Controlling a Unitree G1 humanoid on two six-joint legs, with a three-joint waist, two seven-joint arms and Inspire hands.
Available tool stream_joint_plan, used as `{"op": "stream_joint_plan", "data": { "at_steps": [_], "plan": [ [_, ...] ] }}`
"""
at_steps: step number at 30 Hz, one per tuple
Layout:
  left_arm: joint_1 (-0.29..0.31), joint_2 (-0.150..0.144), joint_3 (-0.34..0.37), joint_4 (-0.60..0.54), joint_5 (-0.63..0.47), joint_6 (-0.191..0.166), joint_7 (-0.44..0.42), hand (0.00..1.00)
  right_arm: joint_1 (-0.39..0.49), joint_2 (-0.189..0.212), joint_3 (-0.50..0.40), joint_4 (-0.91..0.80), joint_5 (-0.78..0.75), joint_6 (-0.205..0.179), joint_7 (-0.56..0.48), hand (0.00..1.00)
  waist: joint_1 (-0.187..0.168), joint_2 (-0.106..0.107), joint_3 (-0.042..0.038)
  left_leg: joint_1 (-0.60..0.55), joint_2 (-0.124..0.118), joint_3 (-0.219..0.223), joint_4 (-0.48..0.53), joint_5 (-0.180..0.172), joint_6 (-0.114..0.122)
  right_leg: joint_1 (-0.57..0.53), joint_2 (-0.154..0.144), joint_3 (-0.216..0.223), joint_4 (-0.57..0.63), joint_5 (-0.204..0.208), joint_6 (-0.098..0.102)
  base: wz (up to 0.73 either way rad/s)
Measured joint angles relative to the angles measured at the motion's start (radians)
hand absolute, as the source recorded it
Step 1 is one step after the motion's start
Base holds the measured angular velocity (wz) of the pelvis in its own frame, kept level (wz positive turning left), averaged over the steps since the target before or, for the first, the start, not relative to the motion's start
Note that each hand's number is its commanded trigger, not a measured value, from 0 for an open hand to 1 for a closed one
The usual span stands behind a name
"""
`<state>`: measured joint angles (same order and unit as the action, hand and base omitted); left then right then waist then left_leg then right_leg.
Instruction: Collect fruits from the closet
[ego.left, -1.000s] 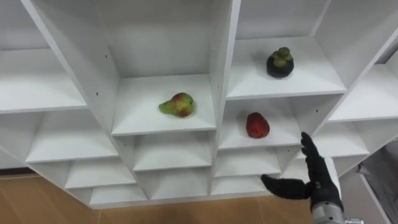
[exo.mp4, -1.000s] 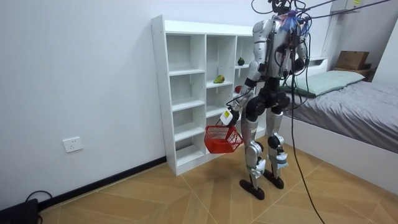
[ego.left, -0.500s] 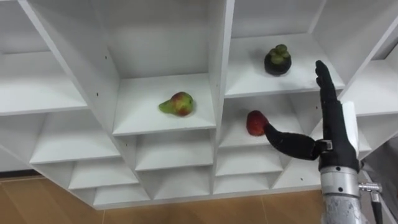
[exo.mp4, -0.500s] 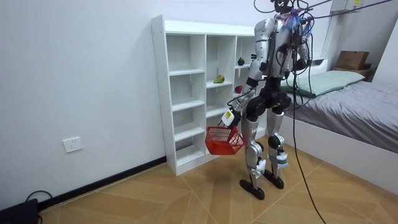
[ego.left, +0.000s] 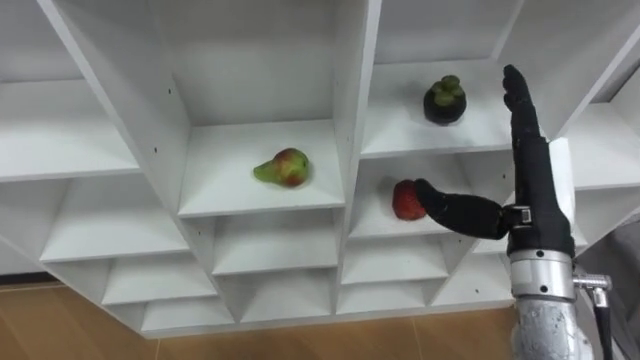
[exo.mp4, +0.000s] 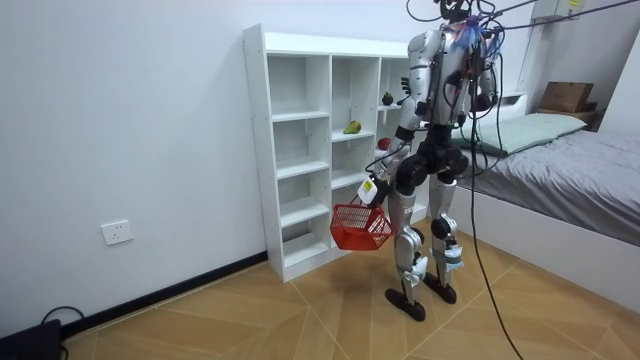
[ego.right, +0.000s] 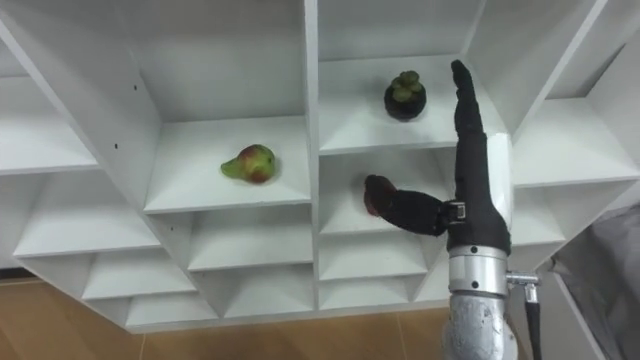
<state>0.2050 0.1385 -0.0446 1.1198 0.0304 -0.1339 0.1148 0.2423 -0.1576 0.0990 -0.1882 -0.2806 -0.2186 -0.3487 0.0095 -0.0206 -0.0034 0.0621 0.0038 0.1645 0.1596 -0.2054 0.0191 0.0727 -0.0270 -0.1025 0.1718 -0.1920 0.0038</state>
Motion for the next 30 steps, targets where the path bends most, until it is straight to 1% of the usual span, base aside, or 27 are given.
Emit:
{"op": "stream_joint_plan", "data": {
  "at_steps": [3, 7, 10, 14, 15, 19, 22, 24, 27, 30],
  "plan": [
    [-0.001, 0.0, 0.0, 0.0, 0.0, 0.001, -0.006, 1.0, -0.006, 0.0, 0.0, 0.0, -0.003, 0.0, -0.003, 0.0, 0.001, 0.0, 0.001, 0.0, 0.0, -0.001, 0.0, 0.0, 0.0, -0.001, 0.0, -0.002, -0.001, 0.0, 0.0, 0.0],
    [0.001, 0.002, 0.004, 0.0, 0.002, 0.003, -0.018, 1.0, -0.039, -0.003, -0.003, 0.0, -0.009, 0.0, -0.014, 0.0, 0.001, 0.002, 0.0042, -0.002, 0.0, -0.005, 0.0, 0.0, 0.0, 0.0, -0.001, -0.005, -0.001, 0.0, 0.0, 0.0],
    [0.0, 0.002, 0.008, -0.003, 0.004, 0.003, -0.022, 1.0, -0.065, -0.011, -0.003, 0.0, -0.046, 0.0, -0.027, 0.0, 0.004, 0.0, 0.0047, -0.004, 0.0, -0.005, 0.001, 0.0, 0.0, -0.001, 0.0, -0.007, -0.001, 0.0, 0.0, 0.01],
    [-0.013, 0.0, 0.035, -0.003, 0.01, 0.003, -0.041, 1.0, -0.086, -0.034, -0.005, 0.0, -0.042, 0.0, -0.048, 0.0, 0.022, -0.002, 0.0054, -0.003, 0.0, -0.006, 0.002, 0.0, 0.0, -0.002, -0.001, -0.011, -0.002, 0.0, 0.0, 0.0],
    [-0.013, -0.001, 0.042, -0.004, 0.01, 0.004, -0.041, 1.0, -0.089, -0.04, -0.007, 0.0, -0.037, 0.0, -0.048, 0.0, 0.026, -0.005, 0.005, -0.003, 0.0, -0.006, 0.002, 0.0, 0.0, -0.002, -0.001, -0.011, -0.002, 0.0, 0.0, 0.0],
    [-0.013, -0.001, 0.045, -0.004, 0.012, 0.01, -0.037, 1.0, -0.114, -0.04, -0.013, 0.0, -0.029, 0.002, -0.051, 0.0, 0.027, -0.012, 0.0059, -0.003, -0.001, -0.014, 0.003, 0.0, 0.0, 0.0, -0.002, -0.014, -0.002, 0.0, 0.0, 0.0],
    [-0.015, 0.001, 0.053, -0.004, 0.018, 0.017, -0.036, 1.0, -0.134, -0.041, -0.017, 0.002, -0.029, 0.002, -0.06, 0.0, 0.026, -0.022, 0.0089, -0.002, -0.001, -0.023, 0.005, 0.001, 0.0, 0.006, -0.003, -0.03, -0.004, 0.0, 0.0, 0.1],
    [-0.016, 0.001, 0.062, -0.009, 0.03, 0.021, -0.036, 1.0, -0.139, -0.043, -0.027, 0.007, -0.024, 0.002, -0.061, 0.0, 0.028, -0.027, 0.0085, 0.0, -0.002, -0.031, 0.006, 0.001, 0.0, 0.013, -0.004, -0.039, -0.004, 0.0, 0.0, 0.11],
    [-0.011, 0.0, 0.071, -0.025, 0.062, 0.023, -0.037, 1.0, -0.169, -0.053, -0.051, 0.039, 0.027, 0.004, -0.054, 0.0, 0.03, -0.027, 0.0085, 0.001, -0.002, -0.031, 0.006, 0.001, 0.0, 0.014, -0.004, -0.04, -0.004, 0.0, 0.0, 0.0],
    [0.001, -0.001, 0.083, -0.045, 0.072, 0.025, -0.037, 1.0, -0.187, -0.055, -0.078, 0.061, 0.038, 0.004, -0.054, 0.0, 0.031, -0.025, 0.0084, 0.002, -0.001, -0.031, 0.006, 0.001, -0.001, 0.015, -0.004, -0.039, -0.004, 0.0, 0.0, 0.0]
  ]
}}
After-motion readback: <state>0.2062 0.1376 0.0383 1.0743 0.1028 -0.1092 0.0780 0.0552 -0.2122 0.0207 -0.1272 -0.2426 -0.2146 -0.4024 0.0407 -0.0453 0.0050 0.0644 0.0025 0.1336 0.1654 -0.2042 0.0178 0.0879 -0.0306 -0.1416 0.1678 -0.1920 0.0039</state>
